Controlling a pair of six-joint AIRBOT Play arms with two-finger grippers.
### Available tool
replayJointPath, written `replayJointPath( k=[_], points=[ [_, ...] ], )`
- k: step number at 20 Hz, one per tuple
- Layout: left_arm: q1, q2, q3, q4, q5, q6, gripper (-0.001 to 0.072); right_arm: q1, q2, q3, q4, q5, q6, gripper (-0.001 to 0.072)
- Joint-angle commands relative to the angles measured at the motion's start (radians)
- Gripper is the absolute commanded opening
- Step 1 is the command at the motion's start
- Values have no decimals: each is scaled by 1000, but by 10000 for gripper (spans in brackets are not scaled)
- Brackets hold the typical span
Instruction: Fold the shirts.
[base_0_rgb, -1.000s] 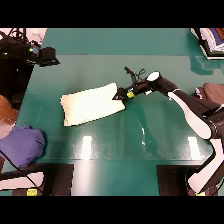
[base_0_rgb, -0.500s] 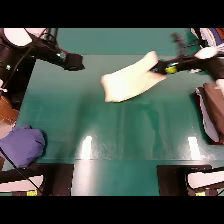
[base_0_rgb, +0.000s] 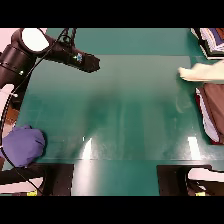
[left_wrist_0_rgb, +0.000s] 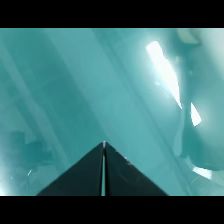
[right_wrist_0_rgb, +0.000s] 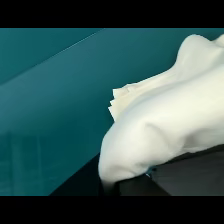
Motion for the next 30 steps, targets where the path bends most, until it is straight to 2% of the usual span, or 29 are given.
replayJointPath(
  k=[1,4,6,9,11,17,20,22,26,27,28,29,30],
  points=[
    [-9,0,0,-3,16,0,23,-109,8,2,44,5,5,19],
    [-9,0,0,-3,16,-1,23,-124,8,48,160,16,2,19],
    [-9,0,0,-3,14,0,23,-114,8,138,165,71,-12,19],
    [-9,0,0,-3,12,0,23,-112,16,259,90,195,-10,18],
    [-9,0,0,-1,12,0,23,-112,60,267,-41,220,24,18],
    [-9,0,0,1,-10,2,23,-208,276,-27,-230,230,30,19],
    [-9,0,0,2,-37,2,23,-267,377,-214,-374,256,31,19],
    [-9,0,0,3,-52,31,23,-301,442,-345,-459,261,31,20],
    [-9,0,0,3,-66,47,23,-369,520,-513,-535,264,47,23],
    [-9,0,0,3,-66,48,23,-387,524,-535,-535,271,47,64],
    [-9,0,0,3,-66,54,23,-407,523,-551,-535,281,47,241],
    [-9,0,0,3,-66,54,23,-424,523,-563,-535,279,46,374],
    [-9,0,0,3,-66,54,23,-444,523,-569,-534,277,46,469]
  ],
)
